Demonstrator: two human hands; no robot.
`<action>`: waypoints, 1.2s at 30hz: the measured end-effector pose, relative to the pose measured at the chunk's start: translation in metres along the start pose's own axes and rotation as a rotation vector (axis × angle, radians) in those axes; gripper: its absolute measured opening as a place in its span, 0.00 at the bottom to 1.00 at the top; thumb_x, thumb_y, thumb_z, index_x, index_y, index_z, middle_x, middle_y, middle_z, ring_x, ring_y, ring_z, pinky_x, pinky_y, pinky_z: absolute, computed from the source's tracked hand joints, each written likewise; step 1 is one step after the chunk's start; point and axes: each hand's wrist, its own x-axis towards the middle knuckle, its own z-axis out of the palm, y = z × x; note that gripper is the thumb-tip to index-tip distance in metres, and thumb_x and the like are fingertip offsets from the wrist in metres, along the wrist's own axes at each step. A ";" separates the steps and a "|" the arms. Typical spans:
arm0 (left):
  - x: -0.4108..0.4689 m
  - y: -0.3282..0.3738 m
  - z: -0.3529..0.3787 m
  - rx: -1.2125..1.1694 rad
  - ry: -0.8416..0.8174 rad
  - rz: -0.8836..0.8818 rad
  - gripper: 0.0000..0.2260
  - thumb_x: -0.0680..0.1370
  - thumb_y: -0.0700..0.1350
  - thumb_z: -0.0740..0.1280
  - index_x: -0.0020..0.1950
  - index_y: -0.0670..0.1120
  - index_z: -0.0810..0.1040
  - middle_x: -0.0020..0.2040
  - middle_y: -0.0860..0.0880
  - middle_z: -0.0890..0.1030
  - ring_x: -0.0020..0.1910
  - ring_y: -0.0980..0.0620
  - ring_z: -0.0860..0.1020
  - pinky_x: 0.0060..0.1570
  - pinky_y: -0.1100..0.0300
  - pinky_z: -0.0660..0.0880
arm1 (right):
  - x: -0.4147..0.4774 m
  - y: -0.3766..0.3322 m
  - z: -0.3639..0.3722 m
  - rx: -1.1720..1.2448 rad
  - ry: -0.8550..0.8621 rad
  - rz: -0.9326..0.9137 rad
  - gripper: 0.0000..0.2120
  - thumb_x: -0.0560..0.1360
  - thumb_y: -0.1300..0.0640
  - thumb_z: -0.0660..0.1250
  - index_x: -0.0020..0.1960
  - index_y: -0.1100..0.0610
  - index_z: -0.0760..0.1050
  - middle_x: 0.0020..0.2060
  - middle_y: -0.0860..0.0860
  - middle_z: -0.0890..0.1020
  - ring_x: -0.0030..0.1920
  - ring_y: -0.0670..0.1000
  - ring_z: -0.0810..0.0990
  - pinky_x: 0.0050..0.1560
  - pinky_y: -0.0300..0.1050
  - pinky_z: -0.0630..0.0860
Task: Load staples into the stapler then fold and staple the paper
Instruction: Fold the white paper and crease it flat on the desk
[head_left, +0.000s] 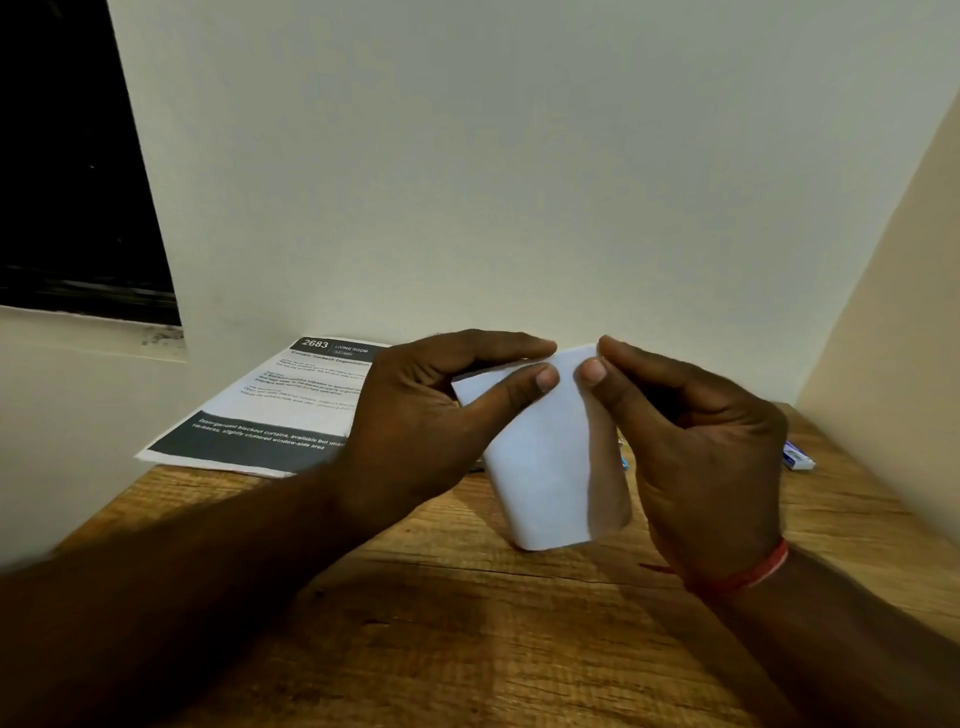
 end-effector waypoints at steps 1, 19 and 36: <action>0.000 0.001 0.000 0.002 -0.001 -0.008 0.09 0.77 0.51 0.82 0.57 0.55 0.92 0.54 0.59 0.92 0.56 0.57 0.90 0.53 0.65 0.84 | 0.000 0.000 0.000 0.011 -0.003 0.013 0.11 0.76 0.55 0.81 0.58 0.50 0.90 0.54 0.41 0.92 0.57 0.44 0.91 0.55 0.38 0.86; 0.009 -0.010 -0.006 0.021 -0.020 0.011 0.15 0.78 0.44 0.84 0.63 0.51 0.88 0.51 0.53 0.92 0.54 0.52 0.91 0.55 0.61 0.86 | 0.011 0.007 -0.008 0.034 -0.067 0.133 0.08 0.74 0.49 0.79 0.53 0.47 0.89 0.50 0.43 0.93 0.53 0.46 0.91 0.50 0.39 0.87; 0.009 -0.009 -0.008 0.114 -0.194 0.077 0.11 0.76 0.47 0.85 0.50 0.52 0.84 0.55 0.53 0.90 0.60 0.52 0.89 0.65 0.58 0.82 | 0.009 0.011 -0.015 -0.251 -0.192 -0.097 0.08 0.76 0.53 0.79 0.54 0.53 0.89 0.51 0.51 0.91 0.56 0.51 0.89 0.58 0.45 0.85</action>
